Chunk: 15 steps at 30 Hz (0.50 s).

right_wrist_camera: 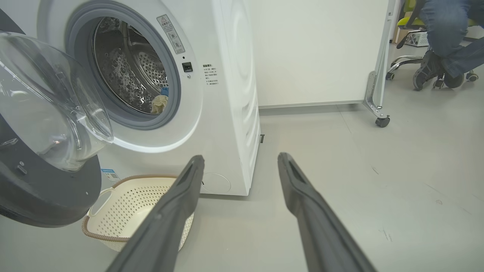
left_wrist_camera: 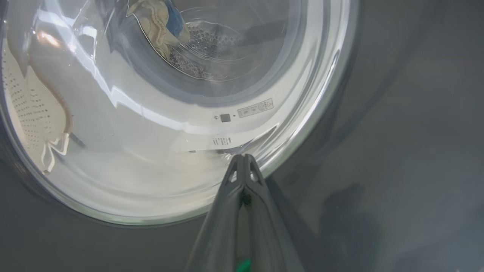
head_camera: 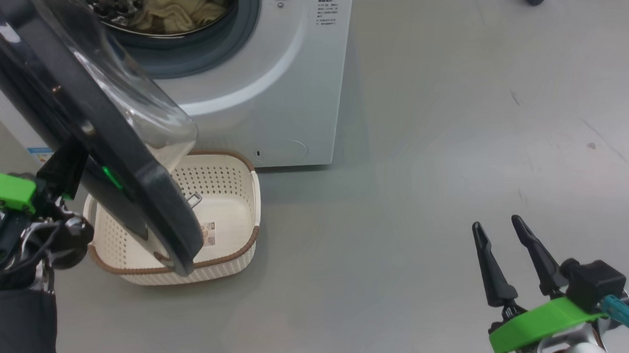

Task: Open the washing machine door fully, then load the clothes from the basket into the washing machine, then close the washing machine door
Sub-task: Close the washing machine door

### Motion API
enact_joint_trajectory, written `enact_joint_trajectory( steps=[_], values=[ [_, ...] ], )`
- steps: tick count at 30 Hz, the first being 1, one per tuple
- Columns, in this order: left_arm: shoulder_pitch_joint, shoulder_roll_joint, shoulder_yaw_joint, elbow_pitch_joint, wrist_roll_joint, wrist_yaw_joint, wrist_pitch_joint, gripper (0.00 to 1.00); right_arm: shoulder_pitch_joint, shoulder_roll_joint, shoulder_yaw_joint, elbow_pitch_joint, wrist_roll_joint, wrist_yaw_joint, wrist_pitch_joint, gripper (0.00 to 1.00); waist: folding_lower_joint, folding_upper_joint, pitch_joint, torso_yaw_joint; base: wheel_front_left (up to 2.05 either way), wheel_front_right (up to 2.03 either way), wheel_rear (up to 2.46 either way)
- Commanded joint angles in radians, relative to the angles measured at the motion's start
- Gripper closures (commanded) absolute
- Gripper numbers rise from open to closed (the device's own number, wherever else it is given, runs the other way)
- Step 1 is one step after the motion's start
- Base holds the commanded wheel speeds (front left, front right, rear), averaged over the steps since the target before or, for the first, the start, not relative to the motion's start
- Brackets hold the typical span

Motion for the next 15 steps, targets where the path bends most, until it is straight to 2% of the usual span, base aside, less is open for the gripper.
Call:
enact_joint_trajectory(
  steps=[1, 15],
  values=[
    [-0.066, 0.015, 0.013, -0.038, -0.008, -0.007, -0.012, 1.0, -0.036, -0.006, 0.012, -0.037, 0.0, -0.003, -0.01, 0.0, 0.0, 0.0, 0.012, -0.013, 0.0, 0.0, 0.0],
    [-0.181, -0.027, -0.034, -0.004, -0.029, -0.008, -0.135, 1.0, -0.059, 0.01, 0.009, -0.042, -0.004, -0.003, -0.01, 0.0, 0.0, 0.0, 0.057, -0.051, 0.0, 0.0, 0.0]
  ],
)
